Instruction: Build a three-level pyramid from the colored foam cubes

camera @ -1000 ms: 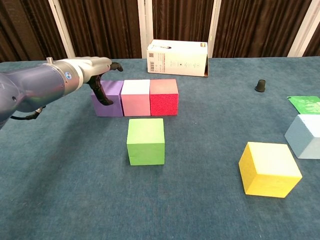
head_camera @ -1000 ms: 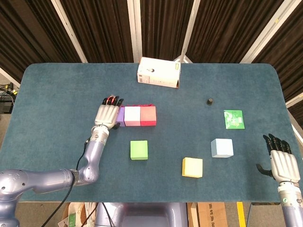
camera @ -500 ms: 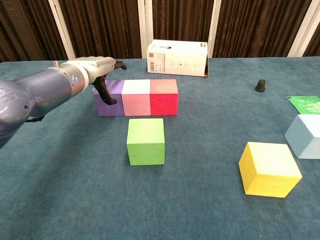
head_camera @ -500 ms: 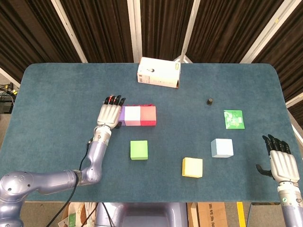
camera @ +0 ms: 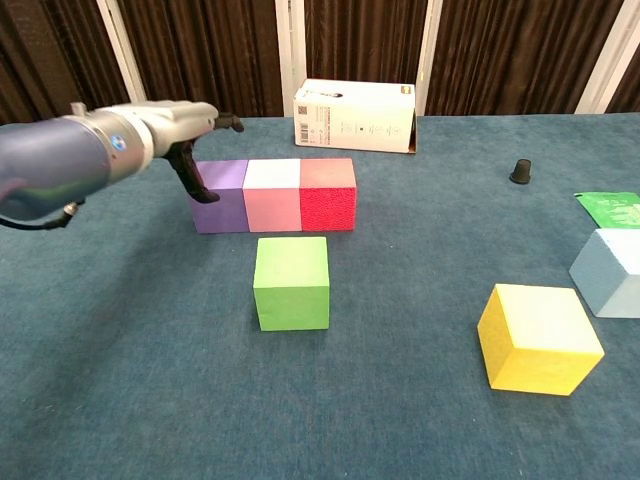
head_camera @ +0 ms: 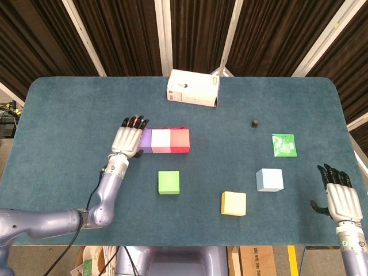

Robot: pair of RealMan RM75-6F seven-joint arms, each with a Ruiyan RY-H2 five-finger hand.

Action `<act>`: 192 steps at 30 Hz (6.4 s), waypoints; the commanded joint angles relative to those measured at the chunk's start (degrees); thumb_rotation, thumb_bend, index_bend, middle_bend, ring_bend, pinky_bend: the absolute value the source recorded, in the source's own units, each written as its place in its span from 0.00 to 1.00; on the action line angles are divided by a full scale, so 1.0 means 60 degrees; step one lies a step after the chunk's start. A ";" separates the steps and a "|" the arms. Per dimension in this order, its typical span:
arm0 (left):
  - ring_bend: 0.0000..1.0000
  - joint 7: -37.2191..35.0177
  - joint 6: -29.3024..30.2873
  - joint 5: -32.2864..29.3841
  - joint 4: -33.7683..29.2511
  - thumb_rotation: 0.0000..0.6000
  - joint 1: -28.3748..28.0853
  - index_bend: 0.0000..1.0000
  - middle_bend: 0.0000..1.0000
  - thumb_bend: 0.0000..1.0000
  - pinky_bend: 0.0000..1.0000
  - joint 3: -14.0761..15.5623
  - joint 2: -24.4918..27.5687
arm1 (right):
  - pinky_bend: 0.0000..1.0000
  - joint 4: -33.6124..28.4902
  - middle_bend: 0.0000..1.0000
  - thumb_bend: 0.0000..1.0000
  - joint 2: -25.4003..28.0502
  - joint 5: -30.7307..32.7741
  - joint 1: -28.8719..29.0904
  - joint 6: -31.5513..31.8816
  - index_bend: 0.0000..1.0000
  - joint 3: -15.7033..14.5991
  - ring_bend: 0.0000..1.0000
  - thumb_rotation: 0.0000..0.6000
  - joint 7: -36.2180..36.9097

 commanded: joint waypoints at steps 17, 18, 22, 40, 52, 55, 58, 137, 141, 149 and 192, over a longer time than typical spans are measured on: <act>0.00 -0.4901 0.1974 0.5910 -0.5613 1.00 0.4454 0.06 0.00 0.35 0.00 0.1059 0.6585 | 0.00 0.0577 0.02 0.29 -0.0439 -0.0466 0.0131 0.0375 0.03 0.0126 0.00 1.00 0.0012; 0.00 -0.5289 0.2283 0.6420 -0.5572 1.00 0.4777 0.06 0.00 0.35 0.00 0.1197 0.6788 | 0.00 0.0572 0.02 0.29 -0.0398 -0.0620 0.0162 0.0371 0.03 0.0116 0.00 1.00 0.0058; 0.00 -0.6493 0.3397 0.7799 -0.5084 1.00 0.5920 0.06 0.00 0.35 0.00 0.1762 0.7246 | 0.00 0.0248 0.02 0.29 0.0004 -0.0969 0.0349 0.0065 0.03 0.0056 0.00 1.00 0.0089; 0.00 -0.8573 0.6217 0.9518 -0.2257 1.00 0.8679 0.04 0.00 0.30 0.00 0.2709 0.6067 | 0.00 -0.3201 0.00 0.13 0.2340 0.1669 0.2003 -0.2123 0.00 0.0188 0.00 1.00 -0.2188; 0.00 -0.8214 0.6009 0.9319 -0.2333 1.00 0.9043 0.04 0.00 0.30 0.00 0.2586 0.5936 | 0.00 -0.3183 0.00 0.13 0.0780 0.3523 0.3443 -0.1284 0.00 0.0436 0.00 1.00 -0.4475; 0.00 -0.8005 0.5897 0.9100 -0.2422 1.00 0.9092 0.06 0.00 0.30 0.00 0.2485 0.5912 | 0.00 -0.3155 0.03 0.13 0.0559 0.4068 0.3732 -0.1165 0.01 0.0466 0.00 1.00 -0.4773; 0.00 -0.7705 0.5719 0.9011 -0.2595 1.00 0.9135 0.06 0.00 0.30 0.00 0.2502 0.5984 | 0.00 -0.3057 0.06 0.13 0.0442 0.4549 0.4012 -0.1218 0.03 0.0442 0.00 1.00 -0.4995; 0.00 -0.5603 0.4466 0.6922 -0.3536 1.00 0.9182 0.07 0.00 0.30 0.00 0.1308 0.5321 | 0.00 -0.0595 0.32 0.25 -0.1353 0.4835 0.4395 -0.1257 0.34 -0.0390 0.13 1.00 -0.3911; 0.00 -0.5595 0.4480 0.6855 -0.3561 1.00 0.9189 0.07 0.00 0.30 0.00 0.1255 0.5299 | 0.00 -0.0578 0.32 0.25 -0.1394 0.4822 0.4392 -0.1232 0.34 -0.0391 0.14 1.00 -0.3908; 0.00 -0.5601 0.4509 0.6782 -0.3562 1.00 0.9208 0.07 0.00 0.30 0.00 0.1184 0.5248 | 0.00 -0.0530 0.37 0.32 -0.1491 0.4690 0.4338 -0.1047 0.38 -0.0324 0.20 1.00 -0.3817; 0.00 -0.6269 0.4723 0.6441 -0.2522 1.00 0.9157 0.06 0.00 0.30 0.00 0.0459 0.5068 | 0.00 -0.0414 0.40 0.32 -0.1322 1.3890 1.2395 -0.1068 0.39 0.2509 0.21 1.00 -0.7856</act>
